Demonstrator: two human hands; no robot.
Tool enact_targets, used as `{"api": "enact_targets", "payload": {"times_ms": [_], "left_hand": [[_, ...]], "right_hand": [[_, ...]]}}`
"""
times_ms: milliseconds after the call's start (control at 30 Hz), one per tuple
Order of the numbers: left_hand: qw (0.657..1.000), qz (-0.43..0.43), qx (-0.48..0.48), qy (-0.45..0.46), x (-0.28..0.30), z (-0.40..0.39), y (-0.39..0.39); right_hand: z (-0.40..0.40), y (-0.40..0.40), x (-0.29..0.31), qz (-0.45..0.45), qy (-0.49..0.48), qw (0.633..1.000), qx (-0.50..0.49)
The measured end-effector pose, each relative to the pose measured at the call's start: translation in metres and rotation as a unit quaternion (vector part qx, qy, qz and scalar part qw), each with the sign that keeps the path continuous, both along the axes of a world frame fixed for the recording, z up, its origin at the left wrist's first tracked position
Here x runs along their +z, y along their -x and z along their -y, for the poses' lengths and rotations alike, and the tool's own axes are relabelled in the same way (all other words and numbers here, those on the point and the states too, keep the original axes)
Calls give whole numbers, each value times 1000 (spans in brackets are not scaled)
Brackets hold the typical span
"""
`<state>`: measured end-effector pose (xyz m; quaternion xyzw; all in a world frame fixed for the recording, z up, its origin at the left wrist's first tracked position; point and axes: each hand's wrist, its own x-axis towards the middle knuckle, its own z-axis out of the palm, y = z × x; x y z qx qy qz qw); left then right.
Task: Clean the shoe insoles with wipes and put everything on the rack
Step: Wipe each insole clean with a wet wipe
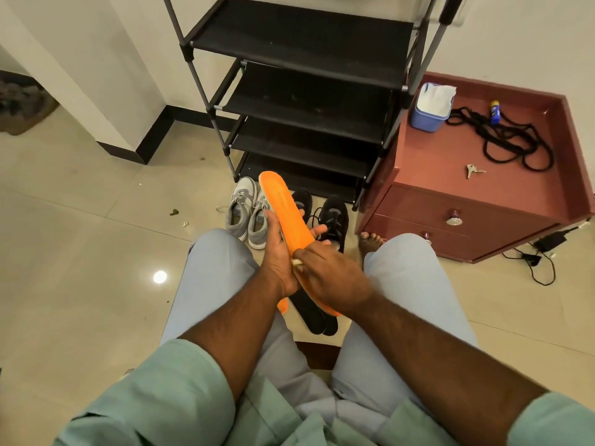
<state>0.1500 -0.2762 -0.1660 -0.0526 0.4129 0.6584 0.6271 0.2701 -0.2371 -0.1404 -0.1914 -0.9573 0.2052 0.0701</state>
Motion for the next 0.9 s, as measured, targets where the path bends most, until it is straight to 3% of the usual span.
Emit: {"api": "enact_targets", "payload": {"times_ms": [133, 333, 467, 633, 833, 900], "left_hand": [[1000, 2, -26, -11, 4, 1, -3], [999, 30, -22, 1, 4, 1, 3], [997, 42, -62, -1, 6, 3, 3], [996, 49, -71, -17, 2, 3, 22], [990, 45, -130, 27, 6, 9, 13], [990, 54, -125, 22, 5, 9, 16]], "right_hand": [[-18, -2, -8, 43, 56, 986, -154], [-1, -4, 1, -7, 32, 999, 23], [-16, -1, -5, -12, 43, 995, -84], [5, -9, -4, -33, -7, 992, 120], [-4, 14, 5, -80, -4, 997, -2], [1, 10, 2, -76, 3, 997, 19]]}}
